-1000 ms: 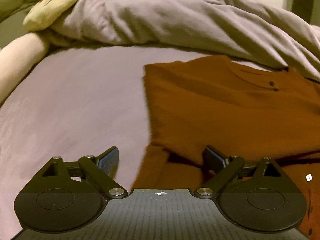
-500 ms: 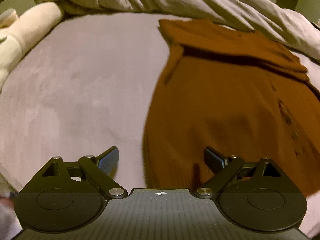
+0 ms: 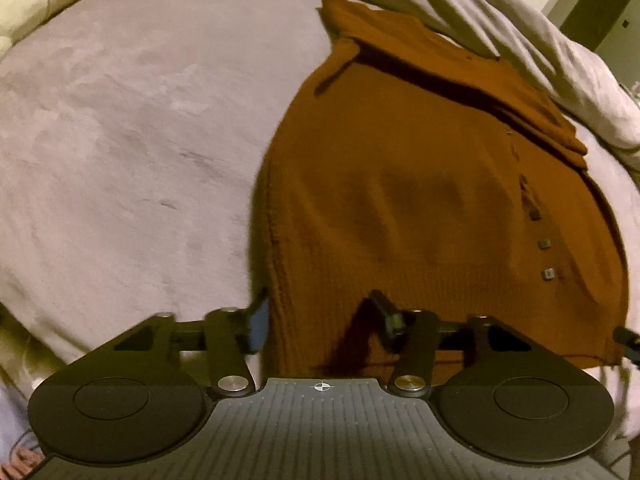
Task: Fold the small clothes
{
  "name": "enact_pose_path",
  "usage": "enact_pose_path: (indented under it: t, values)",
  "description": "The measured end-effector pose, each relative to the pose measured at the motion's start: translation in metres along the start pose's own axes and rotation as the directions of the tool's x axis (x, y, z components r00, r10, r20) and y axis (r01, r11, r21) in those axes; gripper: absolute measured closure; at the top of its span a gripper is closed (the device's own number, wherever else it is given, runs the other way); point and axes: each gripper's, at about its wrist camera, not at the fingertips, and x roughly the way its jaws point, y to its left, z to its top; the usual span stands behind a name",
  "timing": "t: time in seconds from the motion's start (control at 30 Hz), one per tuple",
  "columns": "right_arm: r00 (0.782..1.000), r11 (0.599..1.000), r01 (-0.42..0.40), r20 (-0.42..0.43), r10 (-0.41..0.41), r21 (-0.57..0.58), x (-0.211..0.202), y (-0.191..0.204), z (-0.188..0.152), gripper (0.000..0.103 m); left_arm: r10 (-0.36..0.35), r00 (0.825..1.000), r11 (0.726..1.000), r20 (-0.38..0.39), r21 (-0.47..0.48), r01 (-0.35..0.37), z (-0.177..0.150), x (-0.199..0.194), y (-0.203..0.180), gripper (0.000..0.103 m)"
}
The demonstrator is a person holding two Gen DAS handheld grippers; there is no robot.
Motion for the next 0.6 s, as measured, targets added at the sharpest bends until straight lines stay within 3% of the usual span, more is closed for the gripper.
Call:
enact_pose_path:
  t: [0.03,0.07,0.17,0.33,0.4,0.5,0.6]
  values:
    - [1.000,1.000,-0.018,-0.015,0.018,0.003,0.001,0.000,0.000,0.065,-0.003,1.000,1.000,-0.007,-0.005,0.003,0.000,0.000,0.000,0.063]
    - [0.999,1.000,-0.020,-0.030,0.020,0.005,0.003,0.000,-0.002,0.067,-0.005,1.000,1.000,-0.013,-0.003,0.005,0.000,0.000,0.001,0.073]
    - [0.999,1.000,-0.022,-0.049,0.022,-0.004,0.008,0.000,-0.003,0.082,-0.035,0.999,0.999,-0.033,-0.013,0.035,0.001,0.001,0.004,0.088]
    - [0.997,0.999,-0.034,-0.062,0.036,0.035,0.011,-0.004,-0.002,0.085,-0.047,0.998,0.999,-0.045,-0.007,0.046,0.001,0.001,0.008,0.084]
    - [0.997,0.999,-0.036,-0.069,0.038,0.036,0.011,-0.004,-0.002,0.084,-0.059,0.997,0.998,-0.050,0.012,0.059,0.001,0.002,0.005,0.077]
    - [0.996,0.998,-0.041,-0.077,0.043,0.037,0.012,-0.004,-0.001,0.084,-0.057,0.997,0.998,-0.060,0.036,0.059,0.002,0.006,0.002,0.079]
    - [0.995,0.998,-0.051,-0.084,0.054,0.038,0.014,-0.007,0.000,0.084,-0.070,0.995,0.997,-0.073,0.038,0.073,0.006,0.007,0.001,0.094]
